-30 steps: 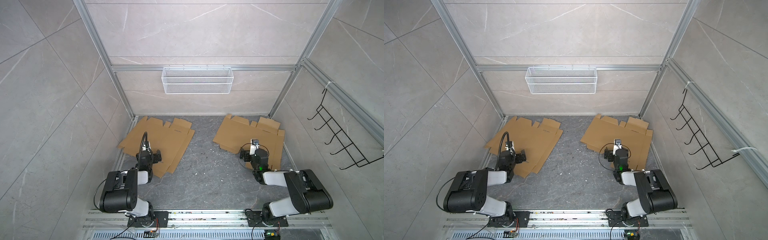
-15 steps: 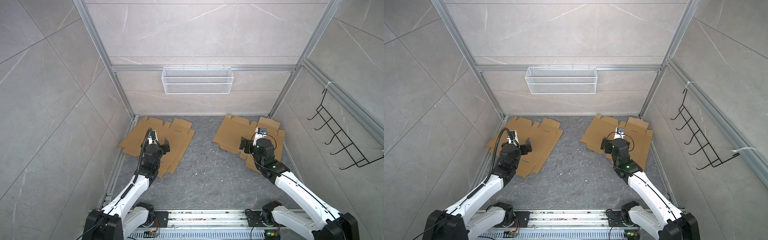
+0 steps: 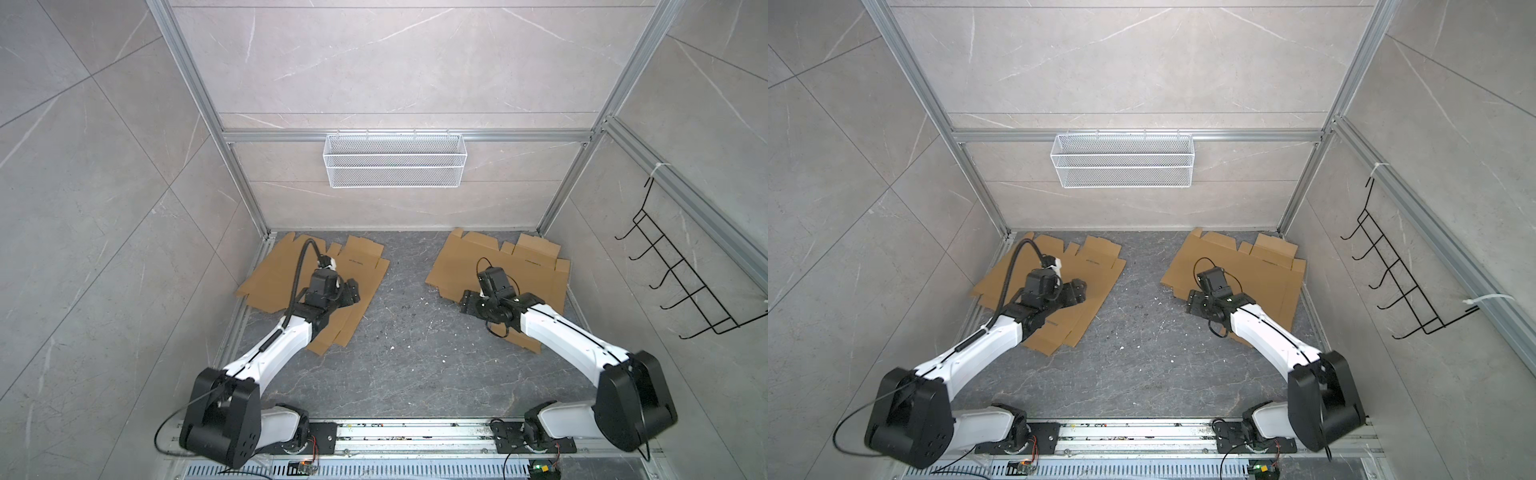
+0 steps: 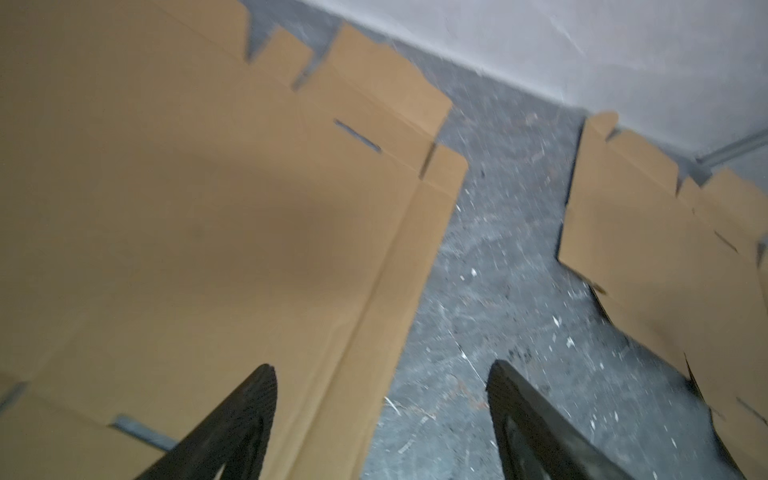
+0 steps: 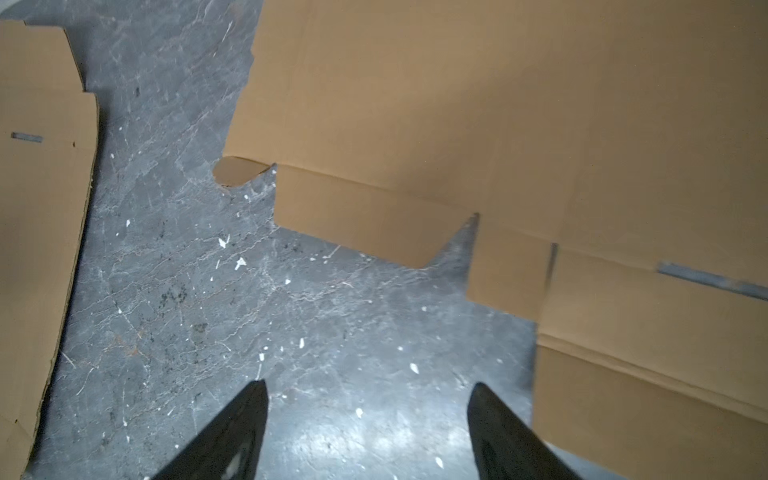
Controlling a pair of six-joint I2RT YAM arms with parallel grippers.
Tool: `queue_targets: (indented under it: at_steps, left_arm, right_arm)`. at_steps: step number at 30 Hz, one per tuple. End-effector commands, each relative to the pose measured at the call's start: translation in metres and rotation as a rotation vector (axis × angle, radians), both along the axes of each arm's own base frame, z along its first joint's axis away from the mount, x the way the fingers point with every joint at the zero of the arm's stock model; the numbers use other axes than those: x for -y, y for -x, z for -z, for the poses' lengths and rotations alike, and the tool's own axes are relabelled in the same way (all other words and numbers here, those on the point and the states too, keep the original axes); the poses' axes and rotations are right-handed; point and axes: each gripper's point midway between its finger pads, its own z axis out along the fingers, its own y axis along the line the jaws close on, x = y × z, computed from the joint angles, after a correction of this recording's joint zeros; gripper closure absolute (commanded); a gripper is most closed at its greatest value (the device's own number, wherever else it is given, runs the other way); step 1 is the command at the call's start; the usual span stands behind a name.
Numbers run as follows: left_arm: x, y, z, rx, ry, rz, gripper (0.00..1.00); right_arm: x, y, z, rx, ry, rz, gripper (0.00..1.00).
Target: Fold the paper box
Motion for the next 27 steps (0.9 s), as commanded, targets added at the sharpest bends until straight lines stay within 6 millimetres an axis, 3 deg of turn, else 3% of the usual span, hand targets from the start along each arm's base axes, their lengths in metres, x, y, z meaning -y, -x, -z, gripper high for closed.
queue_targets:
  at_steps: [1, 6, 9, 15, 27]
  left_arm:
    - [0.046, -0.001, 0.002, -0.054, 0.074, 0.102, 0.2]
    - [0.063, 0.003, 0.012, -0.123, 0.128, 0.146, 0.23]
    - [0.058, 0.007, 0.01, -0.132, 0.104, 0.14, 0.23]
    - [0.047, 0.011, 0.008, -0.14, 0.078, 0.124, 0.23]
    - [0.037, 0.013, 0.007, -0.144, 0.117, 0.096, 0.24]
  right_arm:
    - [-0.037, -0.023, -0.006, 0.017, 0.054, -0.087, 0.22]
    - [-0.072, -0.056, 0.008, 0.028, 0.251, -0.329, 0.22]
    - [-0.08, -0.074, 0.013, 0.024, 0.346, -0.422, 0.22]
    - [-0.096, -0.099, 0.041, -0.038, 0.457, -0.559, 0.29]
    - [-0.089, -0.115, 0.074, -0.104, 0.676, -0.637, 0.52]
